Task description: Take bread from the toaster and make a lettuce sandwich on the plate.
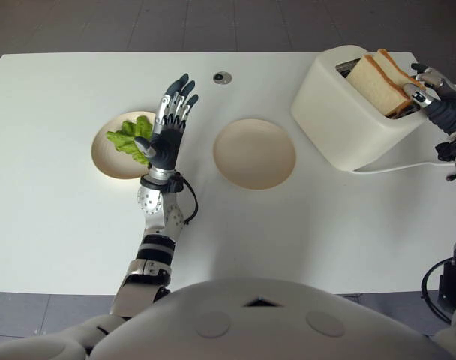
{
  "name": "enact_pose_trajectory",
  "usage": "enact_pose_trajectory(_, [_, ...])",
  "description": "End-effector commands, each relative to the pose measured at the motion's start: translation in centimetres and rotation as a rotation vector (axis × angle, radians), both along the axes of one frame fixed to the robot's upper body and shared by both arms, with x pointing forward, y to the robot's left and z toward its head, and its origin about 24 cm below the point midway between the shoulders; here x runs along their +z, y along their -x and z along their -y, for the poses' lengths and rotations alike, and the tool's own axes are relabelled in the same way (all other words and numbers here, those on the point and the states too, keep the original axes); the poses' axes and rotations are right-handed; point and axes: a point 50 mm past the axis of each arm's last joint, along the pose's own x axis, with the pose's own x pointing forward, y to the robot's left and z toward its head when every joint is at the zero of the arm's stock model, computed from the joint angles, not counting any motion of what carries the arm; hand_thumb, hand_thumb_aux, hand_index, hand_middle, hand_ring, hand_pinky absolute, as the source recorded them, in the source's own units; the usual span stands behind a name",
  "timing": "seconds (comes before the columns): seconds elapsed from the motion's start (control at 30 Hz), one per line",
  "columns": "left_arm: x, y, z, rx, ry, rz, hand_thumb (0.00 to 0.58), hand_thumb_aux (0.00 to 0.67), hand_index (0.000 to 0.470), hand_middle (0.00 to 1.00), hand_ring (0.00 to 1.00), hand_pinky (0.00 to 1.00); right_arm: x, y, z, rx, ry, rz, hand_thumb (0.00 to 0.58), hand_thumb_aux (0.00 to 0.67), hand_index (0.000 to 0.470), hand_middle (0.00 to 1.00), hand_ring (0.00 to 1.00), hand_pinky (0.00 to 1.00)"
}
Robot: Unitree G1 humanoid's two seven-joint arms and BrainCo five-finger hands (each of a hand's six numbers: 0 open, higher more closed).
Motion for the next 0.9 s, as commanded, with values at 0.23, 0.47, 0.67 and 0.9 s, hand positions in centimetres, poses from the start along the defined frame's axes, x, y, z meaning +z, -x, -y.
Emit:
enact_pose_trajectory(0.23, [-0.1,0.3,1.5,-0.004,0.062,-0.014,0.0,0.0,0.0,0.0,0.0,0.0,1.8,0.0,-0.4,0.004,-0.032,0.144,0.58,0.67,0.47,0.42,0.42,0.42])
enact_pose_trajectory(0.47, [-0.6,-1.9,-0.8,0.289,-0.339,-0.084,0.0,0.0,0.0,0.0,0.0,0.0,4.5,-0.3,-1.4,0.003,-0.075,0.405,0.58,0.67,0.47,1.0,1.0,1.0])
enact_pose_trajectory(0.67, [0.1,-2.6,-4.2,0.617,-0.7,-0.027,0.0,0.0,0.0,0.0,0.0,0.0,7.3,0.6,-2.2,0.026,-0.134,0.676,0.58,0.67,0.47,1.0,1.0,1.0])
enact_pose_trajectory(0.9, [-0.1,-3.1,-11.1,0.944,-1.18,-0.088,0.0,0.0,0.0,0.0,0.0,0.0,9.2,2.2,-3.9,0.137,-0.207,0.918,0.58,0.67,0.47,1.0,1.0,1.0])
